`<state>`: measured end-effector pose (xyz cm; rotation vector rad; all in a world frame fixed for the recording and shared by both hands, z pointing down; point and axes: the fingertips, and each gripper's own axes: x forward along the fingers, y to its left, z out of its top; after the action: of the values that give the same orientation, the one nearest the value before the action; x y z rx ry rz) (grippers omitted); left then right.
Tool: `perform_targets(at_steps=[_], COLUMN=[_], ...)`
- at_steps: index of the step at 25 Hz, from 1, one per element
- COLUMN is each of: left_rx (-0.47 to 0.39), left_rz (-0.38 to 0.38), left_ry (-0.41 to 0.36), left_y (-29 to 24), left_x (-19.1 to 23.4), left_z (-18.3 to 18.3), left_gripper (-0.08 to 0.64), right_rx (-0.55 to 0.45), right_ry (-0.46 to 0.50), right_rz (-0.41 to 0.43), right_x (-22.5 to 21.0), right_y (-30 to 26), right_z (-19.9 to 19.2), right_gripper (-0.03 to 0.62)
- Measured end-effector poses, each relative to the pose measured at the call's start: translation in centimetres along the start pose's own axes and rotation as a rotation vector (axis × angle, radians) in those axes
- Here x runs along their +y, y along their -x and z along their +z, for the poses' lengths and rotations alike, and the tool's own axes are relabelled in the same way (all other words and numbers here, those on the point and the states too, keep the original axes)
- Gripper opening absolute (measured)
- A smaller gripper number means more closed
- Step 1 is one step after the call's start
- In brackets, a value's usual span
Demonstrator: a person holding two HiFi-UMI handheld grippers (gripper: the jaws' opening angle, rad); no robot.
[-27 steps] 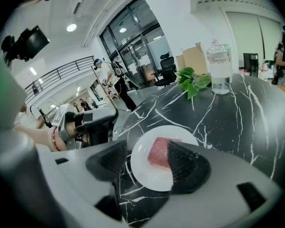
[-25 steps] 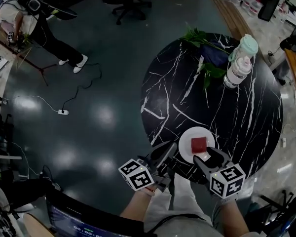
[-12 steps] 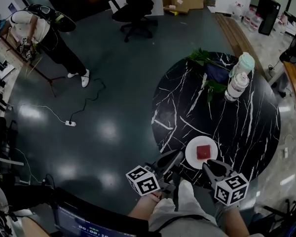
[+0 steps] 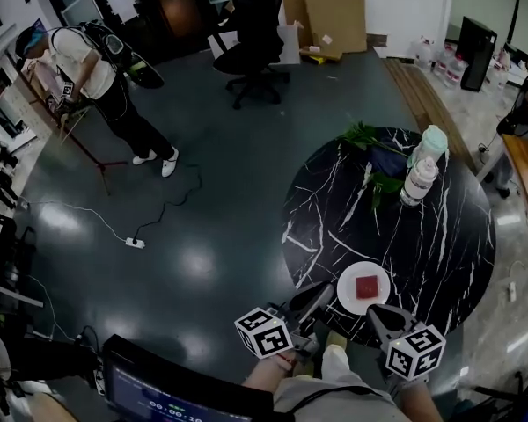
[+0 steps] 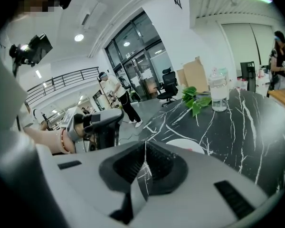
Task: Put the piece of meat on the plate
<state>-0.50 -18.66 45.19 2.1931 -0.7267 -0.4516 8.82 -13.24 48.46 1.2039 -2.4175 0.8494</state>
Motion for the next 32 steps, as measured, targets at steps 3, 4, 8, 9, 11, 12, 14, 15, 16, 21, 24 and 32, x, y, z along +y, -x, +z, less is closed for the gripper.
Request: perform_targets(at_steps=[3, 4, 8, 9, 11, 12, 14, 15, 16, 21, 24, 32], left_rx=[-0.004, -0.003, 0.004, 0.005, 0.008, 0.01, 0.013, 0.014, 0.014, 0.01, 0.008, 0.004], left_rz=[-0.011, -0.015, -0.027, -0.029, -0.031, -0.031, -0.031, -0.03, -0.029, -0.019, -0.011, 0.0], left_ry=[-0.014, -0.018, -0.028, -0.029, -0.031, -0.032, -0.031, -0.031, -0.031, -0.023, -0.022, -0.024], left_y=[0.0, 0.1, 0.2, 0.3, 0.3, 0.4, 0.6, 0.7, 0.8, 1.3, 1.6, 2.0], left_x=[-0.5, -0.7, -1.3, -1.4, -1.6, -1.7, -1.8, -1.8, -1.8, -1.6, -1.3, -0.8], left_z=[0.5, 0.5, 0.4, 0.4, 0.3, 0.3, 0.2, 0.1, 0.1, 0.2, 0.2, 0.5], left_gripper=[0.008, 0.008, 0.008, 0.008, 0.008, 0.008, 0.008, 0.008, 0.008, 0.008, 0.008, 0.008], right_rx=[-0.017, -0.021, -0.029, -0.03, -0.031, -0.031, -0.028, -0.027, -0.025, -0.008, -0.002, 0.012], right_ry=[0.007, 0.007, 0.009, 0.012, 0.011, 0.009, 0.008, 0.009, 0.009, 0.009, 0.012, 0.017], right_rz=[-0.003, -0.003, -0.007, -0.008, -0.007, -0.007, -0.009, -0.011, -0.012, -0.019, -0.022, -0.026], right_x=[0.2, 0.3, 0.7, 0.8, 1.0, 1.1, 1.2, 1.2, 1.2, 1.1, 1.0, 1.1], right_y=[0.4, 0.5, 1.0, 1.1, 1.3, 1.4, 1.6, 1.6, 1.7, 1.7, 1.6, 1.1], right_z=[0.4, 0.4, 0.1, 0.1, -0.1, -0.2, -0.5, -0.6, -0.8, -1.2, -1.3, -1.4], right_gripper=[0.012, 0.012, 0.011, 0.011, 0.011, 0.011, 0.011, 0.011, 0.011, 0.011, 0.009, 0.009])
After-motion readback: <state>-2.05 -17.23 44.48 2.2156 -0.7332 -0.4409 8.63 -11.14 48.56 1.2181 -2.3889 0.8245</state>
